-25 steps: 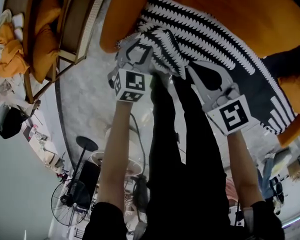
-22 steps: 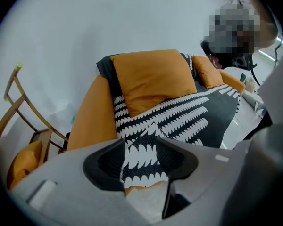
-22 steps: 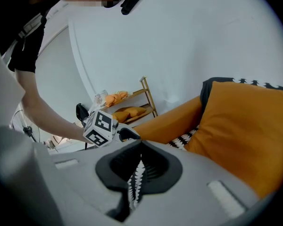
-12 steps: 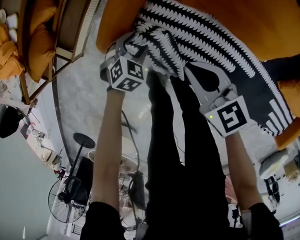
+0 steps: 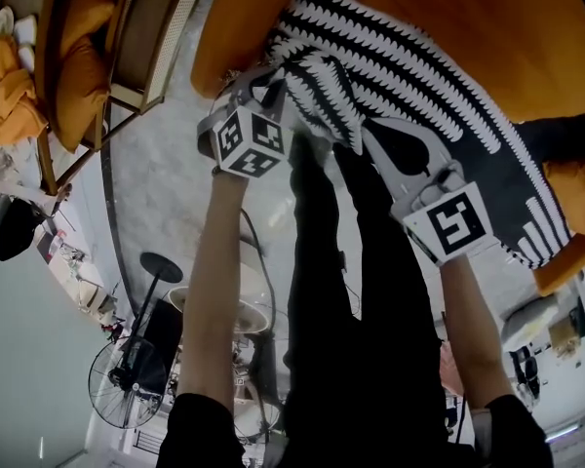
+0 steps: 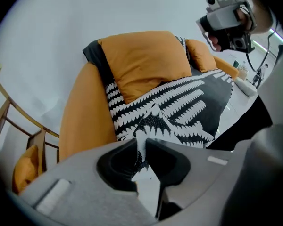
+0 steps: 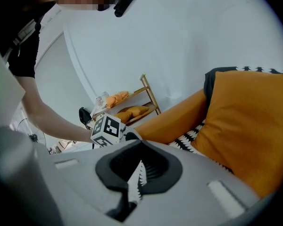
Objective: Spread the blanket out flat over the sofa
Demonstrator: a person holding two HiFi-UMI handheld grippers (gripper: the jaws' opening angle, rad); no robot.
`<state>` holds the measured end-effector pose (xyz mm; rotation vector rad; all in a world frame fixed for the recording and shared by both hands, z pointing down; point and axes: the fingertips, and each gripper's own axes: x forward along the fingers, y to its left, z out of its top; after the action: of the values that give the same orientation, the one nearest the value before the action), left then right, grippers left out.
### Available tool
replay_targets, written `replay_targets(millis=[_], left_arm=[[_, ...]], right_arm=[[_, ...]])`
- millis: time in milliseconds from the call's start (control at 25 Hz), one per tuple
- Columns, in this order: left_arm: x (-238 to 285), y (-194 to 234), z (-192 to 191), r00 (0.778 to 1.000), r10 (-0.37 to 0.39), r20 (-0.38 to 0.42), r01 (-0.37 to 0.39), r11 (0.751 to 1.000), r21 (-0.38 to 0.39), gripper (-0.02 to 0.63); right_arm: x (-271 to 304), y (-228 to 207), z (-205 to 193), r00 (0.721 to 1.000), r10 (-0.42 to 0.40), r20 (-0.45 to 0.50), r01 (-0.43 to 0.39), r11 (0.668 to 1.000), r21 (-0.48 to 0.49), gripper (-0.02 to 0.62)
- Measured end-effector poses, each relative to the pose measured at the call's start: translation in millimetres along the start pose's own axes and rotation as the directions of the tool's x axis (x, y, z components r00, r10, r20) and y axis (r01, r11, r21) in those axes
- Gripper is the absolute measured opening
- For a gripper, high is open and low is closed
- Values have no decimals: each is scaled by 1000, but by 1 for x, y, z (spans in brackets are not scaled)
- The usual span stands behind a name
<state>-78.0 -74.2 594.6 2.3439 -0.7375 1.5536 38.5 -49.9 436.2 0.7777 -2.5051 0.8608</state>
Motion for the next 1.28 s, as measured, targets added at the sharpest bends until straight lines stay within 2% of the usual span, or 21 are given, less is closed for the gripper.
replay_targets(millis=[160, 400, 560, 680, 880, 1040, 1160, 1280], left_arm=[[-13, -8, 3, 999, 16, 34, -15, 1000, -23, 26], [-36, -17, -14, 999, 37, 33, -34, 996, -80, 21], [-51, -20, -42, 999, 44, 1, -44, 991, -125, 21], [-59, -24, -65, 999, 43, -24, -46, 986, -162, 20], [-72, -31, -104, 999, 38, -33, -45, 970, -241, 20], [-76, -32, -137, 999, 32, -17, -36, 958, -286, 20], [-77, -38, -159, 1000, 13, 1, -12, 948, -318, 20], [-78, -44, -183, 1000, -5, 22, 11, 951, -309, 20]], right_arm=[[-2, 8, -2, 1000, 23, -7, -23, 1000, -14, 3], [-4, 27, -2, 999, 48, -6, -49, 998, -26, 3], [-3, 42, -1, 998, 64, -1, -64, 998, -22, 3], [-2, 50, -9, 997, 64, -38, -66, 997, -35, 3], [2, 70, -8, 998, 55, -5, -55, 998, -41, 3], [14, 87, -19, 999, 34, -7, -34, 998, -61, 3], [20, 104, -22, 1000, 1, 2, 0, 999, -41, 3], [30, 125, -31, 999, -42, 3, 42, 999, -23, 3]])
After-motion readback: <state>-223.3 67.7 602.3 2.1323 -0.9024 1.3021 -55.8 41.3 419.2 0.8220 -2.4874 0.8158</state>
